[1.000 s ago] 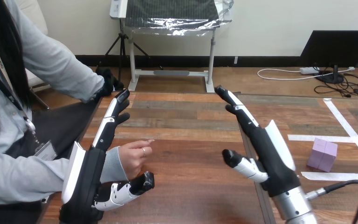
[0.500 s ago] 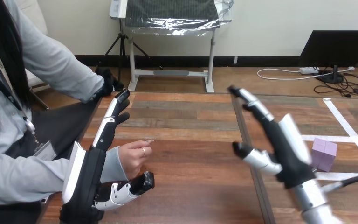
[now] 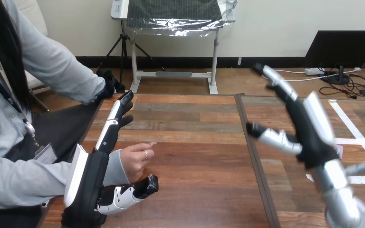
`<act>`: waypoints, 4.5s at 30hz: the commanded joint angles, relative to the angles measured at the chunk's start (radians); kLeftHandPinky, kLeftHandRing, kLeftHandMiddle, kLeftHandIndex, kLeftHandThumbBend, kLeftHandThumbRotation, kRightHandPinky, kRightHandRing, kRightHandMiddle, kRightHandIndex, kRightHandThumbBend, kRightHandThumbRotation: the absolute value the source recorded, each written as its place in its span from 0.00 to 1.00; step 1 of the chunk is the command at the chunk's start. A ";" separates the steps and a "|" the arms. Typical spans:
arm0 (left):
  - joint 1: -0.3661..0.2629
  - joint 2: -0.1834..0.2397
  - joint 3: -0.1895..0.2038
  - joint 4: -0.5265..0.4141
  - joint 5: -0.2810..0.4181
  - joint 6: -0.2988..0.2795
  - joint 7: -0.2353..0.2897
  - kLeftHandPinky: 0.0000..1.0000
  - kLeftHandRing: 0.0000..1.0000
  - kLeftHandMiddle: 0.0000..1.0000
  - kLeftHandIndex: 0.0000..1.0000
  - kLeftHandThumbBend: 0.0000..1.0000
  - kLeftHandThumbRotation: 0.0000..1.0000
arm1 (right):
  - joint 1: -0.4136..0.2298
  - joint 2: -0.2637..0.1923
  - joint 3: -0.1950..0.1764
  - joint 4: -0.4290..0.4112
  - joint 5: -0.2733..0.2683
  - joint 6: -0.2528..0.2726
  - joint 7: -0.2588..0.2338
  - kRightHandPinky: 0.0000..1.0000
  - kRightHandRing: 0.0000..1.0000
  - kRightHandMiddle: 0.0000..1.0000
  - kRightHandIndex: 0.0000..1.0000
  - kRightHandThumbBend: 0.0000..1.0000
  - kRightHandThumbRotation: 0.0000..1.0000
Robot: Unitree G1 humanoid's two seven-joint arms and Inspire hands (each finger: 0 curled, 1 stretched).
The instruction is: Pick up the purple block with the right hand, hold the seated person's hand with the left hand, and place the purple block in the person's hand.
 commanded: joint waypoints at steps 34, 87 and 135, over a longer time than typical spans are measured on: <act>-0.046 0.007 0.018 -0.008 -0.023 -0.034 -0.006 0.86 0.93 0.96 0.96 1.00 0.85 | -0.284 -0.136 0.016 0.236 -0.041 0.169 -0.106 0.82 0.91 0.89 0.91 1.00 0.83; -0.034 0.011 0.005 -0.018 -0.173 -0.052 -0.140 0.89 0.95 0.98 0.97 1.00 0.80 | -0.375 -0.194 0.049 0.459 -0.044 0.446 -0.082 0.72 0.86 0.84 0.84 1.00 0.66; -0.001 0.008 0.007 -0.051 -0.270 -0.065 -0.233 0.90 0.96 0.99 0.95 1.00 0.74 | -0.330 -0.180 0.076 0.498 -0.046 0.633 0.008 0.73 0.83 0.81 0.85 1.00 0.65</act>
